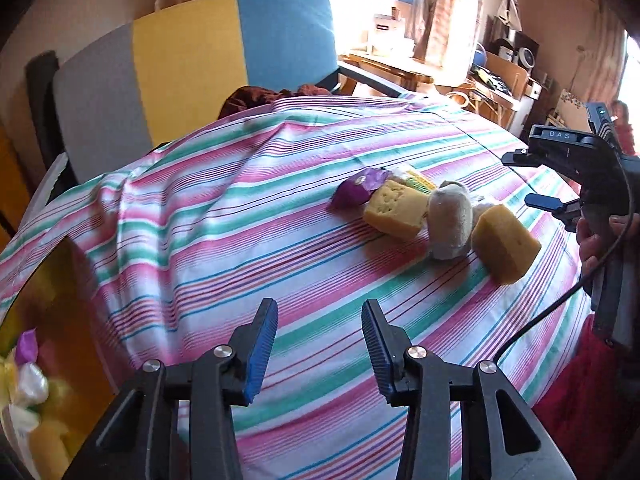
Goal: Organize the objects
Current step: 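Grasp a yellow sponge with the left tool while the right tool grasps another plastic-wrapped ball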
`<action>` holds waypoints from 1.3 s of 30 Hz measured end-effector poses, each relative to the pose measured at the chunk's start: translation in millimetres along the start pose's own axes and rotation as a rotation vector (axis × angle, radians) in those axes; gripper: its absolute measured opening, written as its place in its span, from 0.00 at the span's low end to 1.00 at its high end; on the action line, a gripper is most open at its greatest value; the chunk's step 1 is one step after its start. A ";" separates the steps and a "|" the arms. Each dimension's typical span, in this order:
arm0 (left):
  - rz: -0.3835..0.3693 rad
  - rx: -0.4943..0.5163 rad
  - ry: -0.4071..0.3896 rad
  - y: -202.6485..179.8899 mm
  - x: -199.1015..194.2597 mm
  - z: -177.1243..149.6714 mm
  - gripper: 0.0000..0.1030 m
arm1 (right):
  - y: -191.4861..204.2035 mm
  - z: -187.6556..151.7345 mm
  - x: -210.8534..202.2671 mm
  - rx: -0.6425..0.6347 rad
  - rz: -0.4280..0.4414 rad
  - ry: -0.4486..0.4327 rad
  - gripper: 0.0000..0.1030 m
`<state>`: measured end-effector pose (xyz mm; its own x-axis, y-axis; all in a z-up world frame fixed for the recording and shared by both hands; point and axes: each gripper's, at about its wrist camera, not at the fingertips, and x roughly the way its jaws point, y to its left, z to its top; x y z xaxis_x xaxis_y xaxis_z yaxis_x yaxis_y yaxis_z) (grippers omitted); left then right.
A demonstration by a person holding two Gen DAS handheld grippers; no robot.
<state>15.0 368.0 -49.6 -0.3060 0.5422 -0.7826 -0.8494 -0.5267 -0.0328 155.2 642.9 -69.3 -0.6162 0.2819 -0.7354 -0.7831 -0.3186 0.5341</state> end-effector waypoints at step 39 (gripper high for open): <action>-0.234 -0.060 0.116 11.2 30.1 -17.6 0.47 | -5.4 1.7 45.7 -0.041 -0.161 0.135 0.64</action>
<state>3.9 366.9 -84.4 -0.0497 0.5768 -0.8154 -0.8629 -0.4359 -0.2557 131.1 659.0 -105.2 -0.4649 0.2093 -0.8603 -0.8646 -0.3164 0.3903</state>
